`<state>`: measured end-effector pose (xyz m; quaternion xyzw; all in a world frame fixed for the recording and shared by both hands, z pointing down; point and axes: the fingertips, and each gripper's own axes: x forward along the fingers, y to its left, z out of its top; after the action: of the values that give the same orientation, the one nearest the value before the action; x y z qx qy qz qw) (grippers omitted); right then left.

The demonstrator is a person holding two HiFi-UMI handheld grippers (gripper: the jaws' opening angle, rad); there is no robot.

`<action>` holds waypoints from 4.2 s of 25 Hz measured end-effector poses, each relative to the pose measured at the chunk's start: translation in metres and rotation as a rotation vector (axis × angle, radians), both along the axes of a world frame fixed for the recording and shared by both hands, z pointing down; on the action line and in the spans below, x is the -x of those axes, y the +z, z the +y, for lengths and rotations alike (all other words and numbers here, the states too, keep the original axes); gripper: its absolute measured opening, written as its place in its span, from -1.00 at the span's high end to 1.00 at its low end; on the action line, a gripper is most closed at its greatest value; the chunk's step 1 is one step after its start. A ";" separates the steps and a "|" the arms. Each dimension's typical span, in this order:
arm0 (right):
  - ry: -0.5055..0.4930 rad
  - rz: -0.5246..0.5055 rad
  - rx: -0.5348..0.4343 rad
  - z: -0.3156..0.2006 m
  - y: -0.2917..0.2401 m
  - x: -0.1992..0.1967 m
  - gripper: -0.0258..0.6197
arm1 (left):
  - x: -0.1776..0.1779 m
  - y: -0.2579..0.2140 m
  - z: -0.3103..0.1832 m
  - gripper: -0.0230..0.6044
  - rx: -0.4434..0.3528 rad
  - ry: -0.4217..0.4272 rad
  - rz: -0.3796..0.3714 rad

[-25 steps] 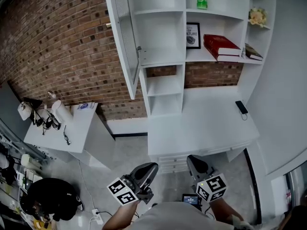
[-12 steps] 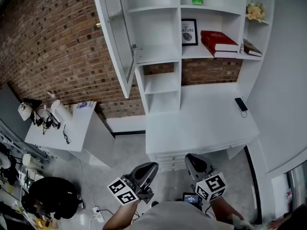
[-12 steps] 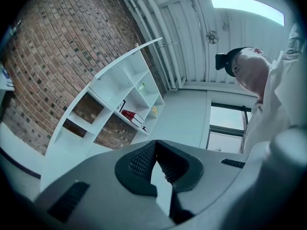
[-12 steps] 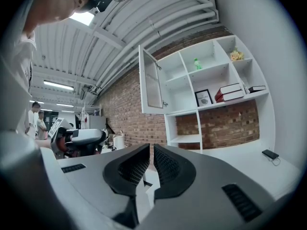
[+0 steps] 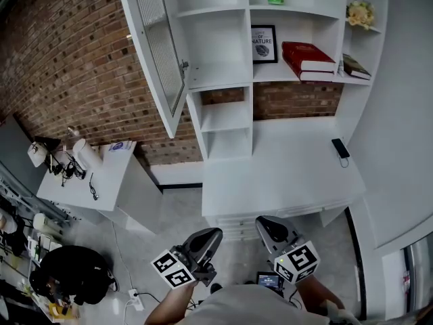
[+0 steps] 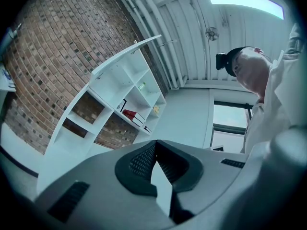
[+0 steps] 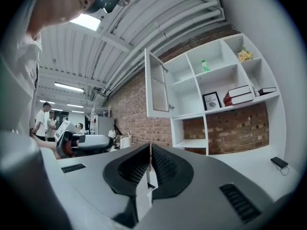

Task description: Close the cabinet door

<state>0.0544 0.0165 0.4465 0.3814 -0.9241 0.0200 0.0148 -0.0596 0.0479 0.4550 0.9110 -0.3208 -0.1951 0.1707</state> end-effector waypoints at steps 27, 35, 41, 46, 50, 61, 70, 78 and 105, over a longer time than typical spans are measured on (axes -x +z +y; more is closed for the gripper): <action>-0.007 -0.078 0.027 -0.062 0.001 0.006 0.83 | 0.016 0.013 -0.039 0.90 0.028 -0.069 0.009; 0.034 -0.072 0.017 -0.118 -0.009 0.044 0.83 | 0.060 -0.002 -0.094 0.90 -0.003 -0.048 0.014; 0.055 -0.078 0.034 -0.152 -0.010 0.078 0.83 | 0.101 -0.004 -0.127 0.90 -0.006 -0.049 0.018; 0.085 -0.063 0.037 -0.170 -0.010 0.096 0.83 | 0.128 0.000 -0.145 0.90 0.008 -0.044 0.036; 0.111 -0.059 0.035 -0.183 -0.008 0.103 0.83 | 0.138 0.003 -0.158 0.90 0.011 -0.026 0.035; 0.100 -0.050 0.036 -0.217 -0.007 0.098 0.83 | 0.133 -0.002 -0.191 0.90 0.008 -0.057 0.050; 0.077 -0.025 -0.010 -0.238 -0.023 0.079 0.83 | 0.126 -0.016 -0.210 0.90 -0.024 -0.101 0.061; 0.043 -0.011 -0.065 -0.248 -0.042 0.074 0.83 | 0.137 -0.045 -0.220 0.90 -0.103 -0.130 0.048; 0.019 0.048 -0.352 -0.261 -0.153 0.092 0.83 | 0.178 -0.156 -0.228 0.90 -0.366 -0.188 -0.087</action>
<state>-0.0381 -0.2446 0.2933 0.3872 -0.9090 -0.1511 -0.0301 -0.2373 -0.1802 0.2989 0.9004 -0.3708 -0.2255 -0.0305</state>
